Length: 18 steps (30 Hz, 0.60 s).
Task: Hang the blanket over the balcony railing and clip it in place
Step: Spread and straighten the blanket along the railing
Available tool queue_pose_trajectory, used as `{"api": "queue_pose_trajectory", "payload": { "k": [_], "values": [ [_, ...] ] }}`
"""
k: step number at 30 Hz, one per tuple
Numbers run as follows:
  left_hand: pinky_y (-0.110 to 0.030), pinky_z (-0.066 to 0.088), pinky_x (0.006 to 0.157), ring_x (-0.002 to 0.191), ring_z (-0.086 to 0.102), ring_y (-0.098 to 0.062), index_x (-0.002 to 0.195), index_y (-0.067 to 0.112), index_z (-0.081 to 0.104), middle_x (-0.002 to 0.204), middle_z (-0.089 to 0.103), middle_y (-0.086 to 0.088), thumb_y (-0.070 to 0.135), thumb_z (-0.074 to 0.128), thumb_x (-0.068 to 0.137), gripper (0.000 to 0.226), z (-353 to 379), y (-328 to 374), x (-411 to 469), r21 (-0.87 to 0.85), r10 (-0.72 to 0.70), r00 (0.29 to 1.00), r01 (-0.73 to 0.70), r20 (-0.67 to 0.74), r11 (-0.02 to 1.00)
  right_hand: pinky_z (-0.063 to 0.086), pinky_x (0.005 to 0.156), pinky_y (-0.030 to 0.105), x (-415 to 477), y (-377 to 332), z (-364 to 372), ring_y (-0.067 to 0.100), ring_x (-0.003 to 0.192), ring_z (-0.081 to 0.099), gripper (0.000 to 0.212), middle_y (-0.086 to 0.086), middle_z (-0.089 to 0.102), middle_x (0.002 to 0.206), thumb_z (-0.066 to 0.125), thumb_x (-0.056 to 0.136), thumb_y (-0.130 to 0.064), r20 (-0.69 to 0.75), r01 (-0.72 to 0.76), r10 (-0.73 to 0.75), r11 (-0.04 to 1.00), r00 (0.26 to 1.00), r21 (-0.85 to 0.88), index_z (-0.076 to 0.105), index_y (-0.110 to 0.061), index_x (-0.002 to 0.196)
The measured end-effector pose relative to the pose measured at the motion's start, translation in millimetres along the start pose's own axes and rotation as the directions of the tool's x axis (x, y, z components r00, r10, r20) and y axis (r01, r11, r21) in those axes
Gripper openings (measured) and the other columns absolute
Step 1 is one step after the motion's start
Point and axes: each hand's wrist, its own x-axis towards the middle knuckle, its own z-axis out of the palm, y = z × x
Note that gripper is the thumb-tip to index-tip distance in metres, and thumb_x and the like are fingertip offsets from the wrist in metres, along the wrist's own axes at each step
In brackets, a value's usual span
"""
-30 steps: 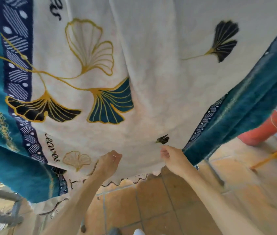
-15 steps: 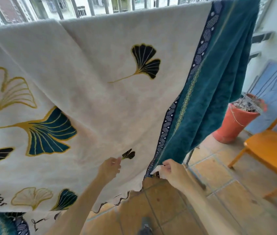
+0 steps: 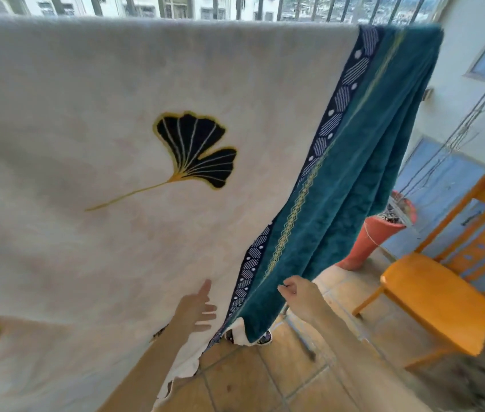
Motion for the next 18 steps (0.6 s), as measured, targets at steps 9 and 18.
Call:
{"api": "queue_pose_trajectory", "payload": {
  "k": [9,18],
  "values": [
    [-0.029,0.060,0.059,0.064,0.068,-0.017,0.089,0.014,0.059,0.097,0.068,-0.009,0.023,0.057,0.097,0.012,-0.9,1.8,27.5,-0.743,0.005,1.000,0.014,0.023,0.669,0.052,0.082,0.042,108.4,-22.5,-50.8,0.029,0.100,0.068,0.083,0.011,0.071,0.089,0.067,0.064,-0.075,-0.024,-0.210,0.220,0.952,0.975,0.221,0.062,-0.008,0.113],
    [-0.039,0.050,0.073,0.082,0.061,-0.027,0.093,0.012,0.056,0.097,0.066,-0.011,0.016,0.050,0.100,0.010,14.2,-14.8,-3.4,-0.689,-0.013,0.975,-0.148,-0.222,0.709,0.038,0.051,0.034,155.0,-22.7,-54.3,0.028,0.058,0.051,0.039,0.006,0.053,0.060,0.048,0.092,-0.014,-0.205,0.112,-0.081,0.984,0.975,0.141,0.044,-0.019,0.054]
  ]
}}
